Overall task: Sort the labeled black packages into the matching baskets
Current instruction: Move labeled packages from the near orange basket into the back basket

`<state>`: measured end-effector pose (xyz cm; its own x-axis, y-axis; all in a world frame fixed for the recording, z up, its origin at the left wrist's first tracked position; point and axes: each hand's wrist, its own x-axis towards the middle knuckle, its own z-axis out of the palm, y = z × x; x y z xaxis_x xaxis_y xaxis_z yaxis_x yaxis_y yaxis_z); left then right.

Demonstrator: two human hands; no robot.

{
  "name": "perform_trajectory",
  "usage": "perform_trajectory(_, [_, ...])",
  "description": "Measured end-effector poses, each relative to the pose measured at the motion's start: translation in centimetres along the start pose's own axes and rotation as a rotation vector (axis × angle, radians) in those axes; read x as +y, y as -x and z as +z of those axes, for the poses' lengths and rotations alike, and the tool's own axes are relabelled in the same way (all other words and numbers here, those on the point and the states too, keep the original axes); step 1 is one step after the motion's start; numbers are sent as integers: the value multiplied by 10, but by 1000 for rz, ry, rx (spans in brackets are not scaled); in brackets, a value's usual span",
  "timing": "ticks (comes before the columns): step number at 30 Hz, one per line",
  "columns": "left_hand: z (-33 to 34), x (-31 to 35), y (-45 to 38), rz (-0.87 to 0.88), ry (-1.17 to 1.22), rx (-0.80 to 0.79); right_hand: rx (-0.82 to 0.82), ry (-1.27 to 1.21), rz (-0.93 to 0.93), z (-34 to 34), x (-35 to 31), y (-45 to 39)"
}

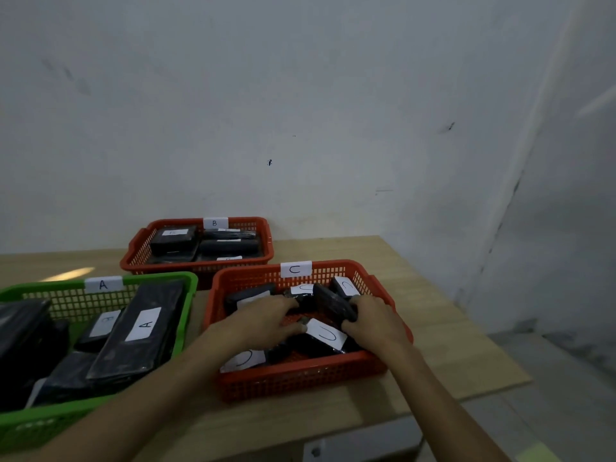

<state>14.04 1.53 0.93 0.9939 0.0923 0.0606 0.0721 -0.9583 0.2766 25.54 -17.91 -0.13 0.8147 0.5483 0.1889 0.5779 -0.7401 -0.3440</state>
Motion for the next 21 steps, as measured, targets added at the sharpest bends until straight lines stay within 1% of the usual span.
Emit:
perform_trajectory(2, [-1,4,-3,-86,182,91,179,-28,-118,2,0,1])
perform_trajectory(4, [-7,13,-3,-201,508,150,333,-24,-279,0,1,5])
perform_trajectory(6, [-17,19,-6,-306,885,126,407,37,-431,-3,0,9])
perform_trajectory(8, [-21,18,-12,-352,1093,124,429,110,-517,-2,-1,8])
perform_trajectory(10, [-17,16,-17,-391,1186,148,427,150,-535,-3,-1,9])
perform_trajectory(12, [-13,14,-18,-418,1265,176,419,140,-523,-3,0,9])
perform_trajectory(15, [-12,9,-17,-425,1376,239,394,-17,-412,-5,1,9])
perform_trajectory(17, [-12,7,-14,-399,1399,260,361,-103,-339,-5,2,9])
perform_trajectory(21, [-14,8,-10,-374,1392,259,297,-132,-289,-4,4,7])
